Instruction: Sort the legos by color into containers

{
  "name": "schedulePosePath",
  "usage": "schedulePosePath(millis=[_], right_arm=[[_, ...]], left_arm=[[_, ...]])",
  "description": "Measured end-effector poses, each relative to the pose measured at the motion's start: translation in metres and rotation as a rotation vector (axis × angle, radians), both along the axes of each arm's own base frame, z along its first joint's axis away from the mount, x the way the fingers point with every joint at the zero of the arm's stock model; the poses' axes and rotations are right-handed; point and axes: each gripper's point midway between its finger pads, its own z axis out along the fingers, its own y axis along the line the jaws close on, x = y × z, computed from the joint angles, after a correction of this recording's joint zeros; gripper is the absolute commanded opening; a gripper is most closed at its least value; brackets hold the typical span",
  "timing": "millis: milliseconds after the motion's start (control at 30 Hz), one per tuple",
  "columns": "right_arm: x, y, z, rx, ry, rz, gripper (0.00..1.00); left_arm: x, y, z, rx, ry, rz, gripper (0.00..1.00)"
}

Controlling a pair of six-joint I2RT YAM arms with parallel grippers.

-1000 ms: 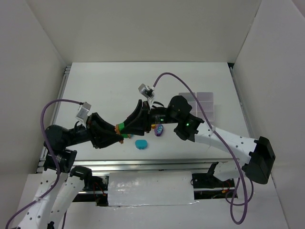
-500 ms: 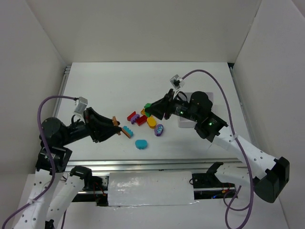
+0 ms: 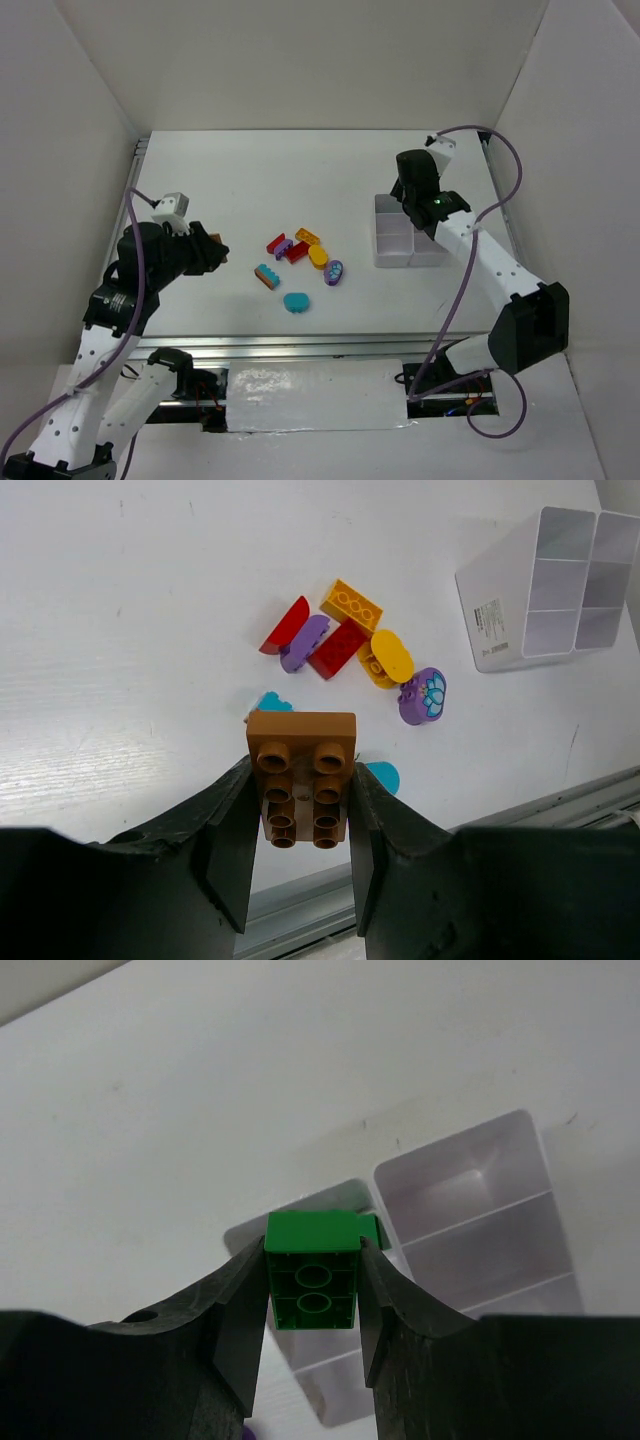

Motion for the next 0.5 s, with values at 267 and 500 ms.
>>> schedulePosePath(millis=[267,500], right_arm=[[0.016,-0.009,-0.024,0.037,0.065,-0.11,0.05],[0.019,-0.005,-0.032,0.078,0.069,-0.129,0.09]], left_arm=[[-0.004,0.006,0.005,0.009,-0.026,0.025,0.0],[-0.003,0.006,0.002,0.025,-0.022,0.017,0.0]])
